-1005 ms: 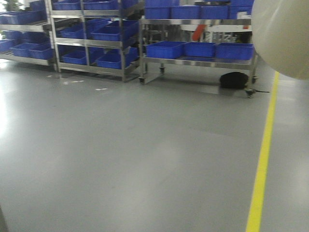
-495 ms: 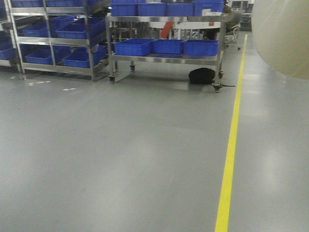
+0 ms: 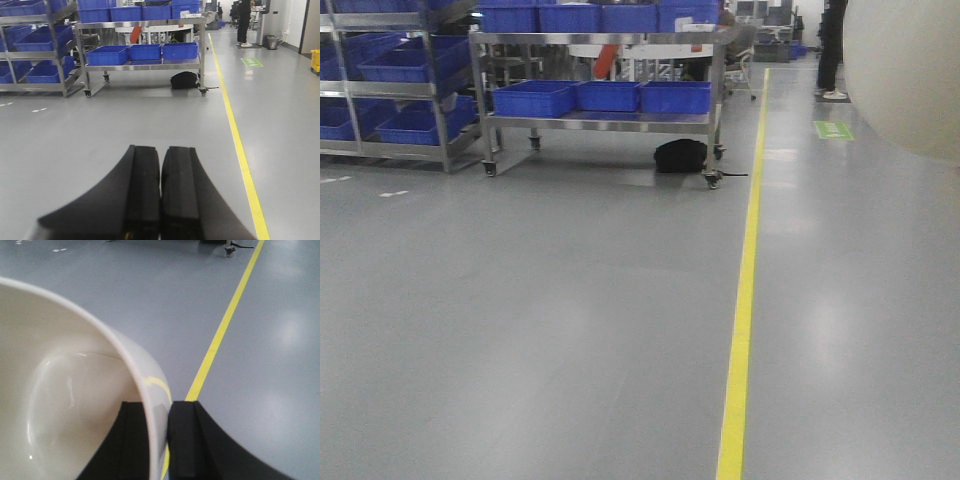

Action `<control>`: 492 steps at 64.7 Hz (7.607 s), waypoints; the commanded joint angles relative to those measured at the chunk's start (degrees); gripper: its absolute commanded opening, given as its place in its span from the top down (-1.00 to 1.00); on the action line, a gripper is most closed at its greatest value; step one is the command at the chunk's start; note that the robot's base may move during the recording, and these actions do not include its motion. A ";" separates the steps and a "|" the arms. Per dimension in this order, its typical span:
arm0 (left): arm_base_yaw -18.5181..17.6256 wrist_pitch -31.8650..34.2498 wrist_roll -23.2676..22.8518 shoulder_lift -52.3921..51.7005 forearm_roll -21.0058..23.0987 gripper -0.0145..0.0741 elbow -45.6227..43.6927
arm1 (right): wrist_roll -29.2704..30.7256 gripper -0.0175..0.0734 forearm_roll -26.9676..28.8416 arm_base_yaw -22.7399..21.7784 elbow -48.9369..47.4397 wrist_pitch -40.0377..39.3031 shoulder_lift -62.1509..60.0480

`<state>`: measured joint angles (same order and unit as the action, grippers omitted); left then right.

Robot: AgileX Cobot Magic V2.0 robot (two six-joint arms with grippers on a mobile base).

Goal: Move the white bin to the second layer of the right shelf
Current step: 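Drive the base away from the table carrying the bin, then drive along the shelf racks holding the bin in the right gripper, then drive toward the windows and turn toward the roller shelf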

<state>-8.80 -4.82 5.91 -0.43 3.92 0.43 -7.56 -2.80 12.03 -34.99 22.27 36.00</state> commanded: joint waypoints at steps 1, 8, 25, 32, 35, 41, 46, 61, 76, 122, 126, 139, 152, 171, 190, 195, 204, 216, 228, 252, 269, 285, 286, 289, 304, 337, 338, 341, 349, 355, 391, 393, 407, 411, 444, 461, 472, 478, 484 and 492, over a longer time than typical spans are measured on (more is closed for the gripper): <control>-0.43 4.82 -0.20 -0.80 0.31 0.48 2.11 | 0.15 0.49 -0.07 -0.29 -1.82 -5.71 -0.04; -0.43 4.82 -0.20 -0.80 0.31 0.48 2.11 | 0.15 0.49 -0.07 -0.29 -1.82 -5.71 -0.04; -0.43 4.82 -0.20 -0.80 0.31 0.48 2.11 | 0.15 0.49 -0.07 -0.29 -1.82 -5.71 -0.04; -0.43 4.82 -0.20 -0.80 0.31 0.48 2.11 | 0.15 0.49 -0.07 -0.29 -1.82 -5.71 -0.04; -0.43 4.82 -0.20 -0.80 0.31 0.48 2.11 | 0.15 0.49 -0.07 -0.29 -1.82 -5.71 -0.04; -0.43 4.82 -0.20 -0.80 0.31 0.48 2.11 | 0.15 0.49 -0.07 -0.29 -1.82 -5.71 -0.04; -0.43 4.82 -0.20 -0.80 0.31 0.48 2.11 | 0.15 0.49 -0.07 -0.29 -1.82 -5.71 -0.04; -0.43 4.82 -0.20 -0.80 0.31 0.48 2.11 | 0.15 0.49 -0.07 -0.29 -1.82 -5.71 -0.04; -0.43 4.82 -0.20 -0.80 0.31 0.48 2.11 | 0.15 0.49 -0.07 -0.29 -1.82 -5.71 -0.04; -0.43 4.82 -0.20 -0.80 0.31 0.48 2.11 | 0.15 0.49 -0.07 -0.29 -1.82 -5.71 -0.04; -0.43 4.82 -0.20 -0.80 0.31 0.48 2.11 | 0.15 0.49 -0.07 -0.29 -1.82 -5.71 -0.04; -0.43 4.82 -0.20 -0.80 0.31 0.48 2.11 | 0.15 0.49 -0.07 -0.29 -1.82 -5.71 -0.04; -0.43 4.82 -0.20 -0.80 0.31 0.48 2.11 | 0.15 0.49 -0.07 -0.29 -1.82 -5.71 -0.04; -0.43 4.82 -0.20 -0.80 0.31 0.48 2.11 | 0.15 0.49 -0.07 -0.29 -1.82 -5.71 -0.04; -0.43 4.82 -0.20 -0.80 0.31 0.48 2.11 | 0.15 0.49 -0.07 -0.29 -1.82 -5.71 -0.04; -0.43 4.82 -0.20 -0.80 0.31 0.48 2.11 | 0.15 0.49 -0.07 -0.29 -1.82 -5.71 -0.04; -0.43 4.82 -0.20 -0.80 0.31 0.48 2.11 | 0.15 0.49 -0.07 -0.29 -1.82 -5.71 -0.04; -0.43 4.82 -0.20 -0.80 0.31 0.48 2.11 | 0.15 0.49 -0.07 -0.29 -1.82 -5.71 -0.04; -0.43 4.82 -0.20 -0.80 0.31 0.48 2.11 | 0.15 0.49 -0.07 -0.29 -1.82 -5.71 -0.04; -0.43 4.82 -0.20 -0.80 0.31 0.48 2.11 | 0.15 0.49 -0.07 -0.29 -1.82 -5.71 -0.04; -0.43 4.82 -0.20 -0.80 0.31 0.48 2.11 | 0.15 0.49 -0.07 -0.29 -1.82 -5.71 -0.04; -0.43 4.82 -0.20 -0.80 0.31 0.48 2.11 | 0.15 0.49 -0.07 -0.29 -1.82 -5.71 -0.04; -0.43 4.82 -0.20 -0.80 0.31 0.48 2.11 | 0.15 0.49 -0.07 -0.29 -1.82 -5.71 -0.04; -0.43 4.82 -0.20 -0.80 0.31 0.48 2.11 | 0.15 0.49 -0.07 -0.29 -1.82 -5.71 -0.04; -0.43 4.82 -0.20 -0.80 0.31 0.48 2.11 | 0.15 0.49 -0.07 -0.29 -1.82 -5.71 -0.04; -0.32 4.82 -0.20 -0.80 0.31 0.48 2.11 | 0.15 0.49 -0.07 -0.29 -1.82 -5.71 -0.04; -0.32 4.82 -0.20 -0.80 0.31 0.48 2.11 | 0.15 0.49 -0.07 -0.29 -1.82 -5.71 -0.04; -0.32 4.82 -0.20 -0.80 0.31 0.48 2.11 | 0.15 0.49 -0.07 -0.29 -1.82 -5.71 -0.04; -0.32 4.82 -0.20 -0.80 0.31 0.48 2.11 | 0.15 0.49 -0.07 -0.29 -1.82 -5.71 -0.04; -0.32 4.82 -0.20 -0.80 0.31 0.48 2.11 | 0.15 0.49 -0.07 -0.29 -1.82 -5.71 -0.04; -0.32 4.82 -0.20 -0.80 0.31 0.48 2.11 | 0.15 0.49 -0.07 -0.29 -1.82 -5.65 -0.04; -0.32 4.82 -0.20 -0.80 0.31 0.48 2.11 | 0.15 0.49 -0.07 -0.29 -1.82 -5.65 -0.04; -0.32 4.82 -0.20 -0.80 0.31 0.48 2.11 | 0.15 0.49 -0.07 -0.29 -1.82 -5.65 -0.04; -0.32 4.82 -0.20 -0.80 0.31 0.48 2.11 | 0.15 0.49 -0.07 -0.29 -1.82 -5.65 -0.04; -0.32 4.82 -0.20 -0.80 0.31 0.48 2.11 | 0.15 0.49 -0.07 -0.29 -1.82 -5.65 -0.04; -0.32 4.82 -0.20 -0.80 0.31 0.48 2.11 | 0.15 0.49 -0.07 -0.29 -1.82 -5.65 -0.04; -0.32 4.82 -0.20 -0.80 0.31 0.48 2.11 | 0.15 0.49 -0.07 -0.29 -1.82 -5.65 -0.04; -0.32 4.82 -0.20 -0.80 0.31 0.48 2.11 | 0.15 0.49 -0.07 -0.29 -1.82 -5.65 -0.04; -0.32 4.82 -0.20 -0.80 0.31 0.48 2.11 | 0.15 0.49 -0.07 -0.29 -1.82 -5.65 -0.04; -0.32 4.82 -0.20 -0.80 0.31 0.48 2.11 | 0.15 0.49 -0.07 -0.29 -1.82 -5.65 -0.04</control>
<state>-8.80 -4.82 5.91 -0.43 3.92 0.43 -7.56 -2.80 12.03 -34.99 22.38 36.00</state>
